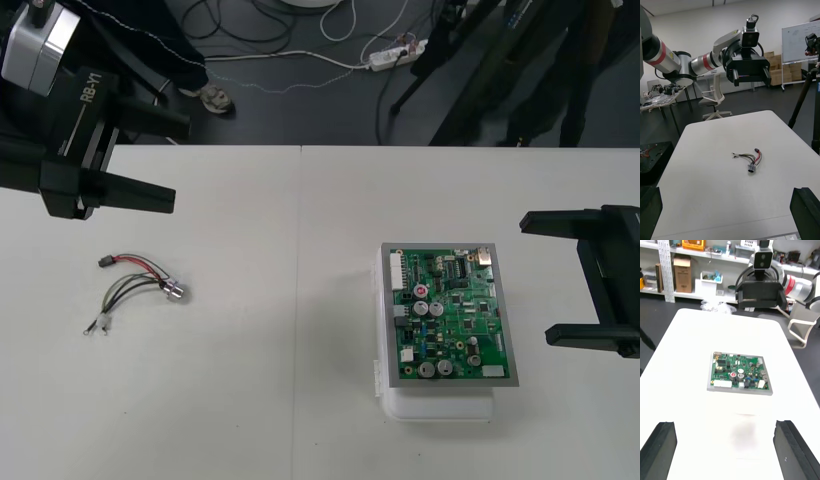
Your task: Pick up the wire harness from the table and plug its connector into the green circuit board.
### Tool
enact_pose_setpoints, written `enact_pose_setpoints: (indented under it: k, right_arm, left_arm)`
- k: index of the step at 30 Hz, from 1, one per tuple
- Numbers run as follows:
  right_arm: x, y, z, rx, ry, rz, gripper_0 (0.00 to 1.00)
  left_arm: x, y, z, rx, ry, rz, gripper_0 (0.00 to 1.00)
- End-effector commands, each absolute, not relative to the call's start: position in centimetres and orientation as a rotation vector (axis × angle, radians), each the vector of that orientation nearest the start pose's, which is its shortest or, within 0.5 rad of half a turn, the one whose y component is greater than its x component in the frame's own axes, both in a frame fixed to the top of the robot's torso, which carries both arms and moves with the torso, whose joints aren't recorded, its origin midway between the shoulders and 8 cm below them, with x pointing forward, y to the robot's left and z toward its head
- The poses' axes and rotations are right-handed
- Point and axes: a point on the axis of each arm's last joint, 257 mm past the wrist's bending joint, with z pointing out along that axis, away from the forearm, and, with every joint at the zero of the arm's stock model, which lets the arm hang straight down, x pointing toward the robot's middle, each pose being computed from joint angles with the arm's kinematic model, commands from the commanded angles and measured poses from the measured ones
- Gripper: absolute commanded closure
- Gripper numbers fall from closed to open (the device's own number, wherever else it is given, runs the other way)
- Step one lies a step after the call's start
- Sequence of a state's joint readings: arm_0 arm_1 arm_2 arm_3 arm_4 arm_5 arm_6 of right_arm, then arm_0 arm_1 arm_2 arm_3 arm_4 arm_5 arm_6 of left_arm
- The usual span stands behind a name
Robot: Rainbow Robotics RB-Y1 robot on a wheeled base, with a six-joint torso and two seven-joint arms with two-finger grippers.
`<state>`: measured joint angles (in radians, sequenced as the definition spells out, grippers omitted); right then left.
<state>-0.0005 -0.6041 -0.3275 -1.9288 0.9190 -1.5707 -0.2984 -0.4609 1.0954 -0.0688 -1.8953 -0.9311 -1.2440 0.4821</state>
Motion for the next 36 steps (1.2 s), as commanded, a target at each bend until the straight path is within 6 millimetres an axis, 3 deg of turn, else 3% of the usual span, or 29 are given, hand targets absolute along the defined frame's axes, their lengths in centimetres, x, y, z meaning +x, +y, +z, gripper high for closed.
enact_pose_setpoints:
  k: [1, 13, 26, 36]
  right_arm:
    - [28.4, -16.3, -4.9, -1.241, 1.108, 1.007, 0.0]
    - [28.6, -16.0, -4.7, -1.263, 1.075, 0.975, 0.0]
    - [28.6, -15.8, -4.5, -1.289, 1.032, 0.939, 0.0]
    - [28.6, -15.8, -4.5, -1.3, 1.012, 0.918, 0.0]
  left_arm:
    - [35.8, 14.0, -0.2, 1.718, 1.197, -0.589, 0.24]
    - [36.3, 16.9, -3.3, 2.043, 0.992, -0.284, 0.24]
    - [37.6, 19.0, -5.8, 2.44, 0.463, 0.088, 0.24]
    - [39.8, 19.8, -7.0, 2.683, -0.021, 0.353, 0.24]
